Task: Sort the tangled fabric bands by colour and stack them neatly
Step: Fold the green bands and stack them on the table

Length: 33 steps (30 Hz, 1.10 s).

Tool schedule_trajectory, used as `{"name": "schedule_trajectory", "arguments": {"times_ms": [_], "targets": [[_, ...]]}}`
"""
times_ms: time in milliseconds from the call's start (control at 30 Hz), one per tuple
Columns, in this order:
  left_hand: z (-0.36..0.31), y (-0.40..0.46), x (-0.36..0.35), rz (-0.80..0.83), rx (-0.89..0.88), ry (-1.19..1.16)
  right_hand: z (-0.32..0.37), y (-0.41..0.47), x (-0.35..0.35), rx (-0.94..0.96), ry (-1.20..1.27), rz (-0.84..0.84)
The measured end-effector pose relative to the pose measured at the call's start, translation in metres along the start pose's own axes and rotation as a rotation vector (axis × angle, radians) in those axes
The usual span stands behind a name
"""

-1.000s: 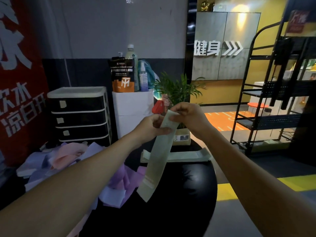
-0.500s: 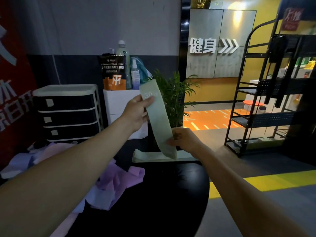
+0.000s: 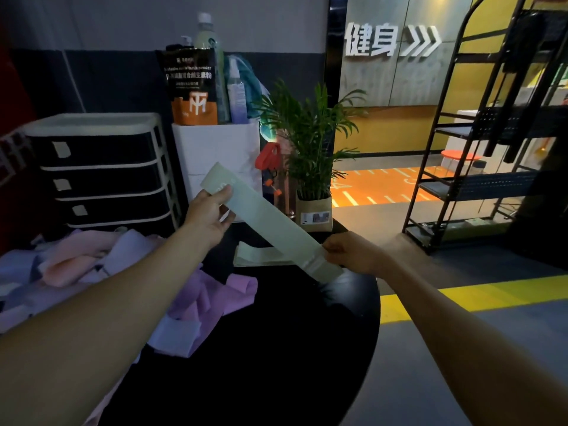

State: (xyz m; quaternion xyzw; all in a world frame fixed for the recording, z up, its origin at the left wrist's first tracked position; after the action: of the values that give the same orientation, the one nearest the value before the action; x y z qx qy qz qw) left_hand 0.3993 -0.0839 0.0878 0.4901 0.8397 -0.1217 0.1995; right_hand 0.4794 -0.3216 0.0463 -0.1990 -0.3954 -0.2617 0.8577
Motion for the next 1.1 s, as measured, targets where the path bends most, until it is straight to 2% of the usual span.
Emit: {"name": "schedule_trajectory", "arguments": {"times_ms": [100,200,267,467,600,867,1100], "targets": [[0.016,0.005,0.005,-0.022,0.037,-0.018,-0.018,0.006,-0.002,-0.060,0.023,-0.024],[0.030,0.011,0.017,-0.071,0.068,-0.026,-0.032,0.007,0.003,-0.099,0.127,-0.110],[0.040,0.019,0.026,-0.108,0.093,0.013,-0.042,0.008,0.008,-0.121,0.102,-0.158],[0.067,0.032,0.030,-0.160,0.108,0.229,-0.081,0.008,0.040,-0.248,0.102,-0.480],[0.077,0.042,0.038,-0.166,0.118,0.498,-0.095,0.008,0.056,-0.280,0.109,-0.622],[0.074,0.045,0.048,-0.184,0.075,0.967,-0.103,0.032,0.054,-0.291,-0.003,-0.606],[0.077,0.042,0.049,-0.199,0.040,1.114,-0.109,0.042,0.044,-0.307,-0.110,-0.566]]}}
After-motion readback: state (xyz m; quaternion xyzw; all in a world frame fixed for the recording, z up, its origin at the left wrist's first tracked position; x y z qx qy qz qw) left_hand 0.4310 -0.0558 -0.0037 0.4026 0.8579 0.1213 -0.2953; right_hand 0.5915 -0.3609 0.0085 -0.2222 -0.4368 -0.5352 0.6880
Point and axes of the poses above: each hand's wrist, its own y-axis towards the middle knuckle, its own x-axis out of the back of the hand, z = x × y, the point moved 8 cm from there along y, towards the middle knuckle, and after that the axes turned 9 degrees about z, right-handed, at the moved point
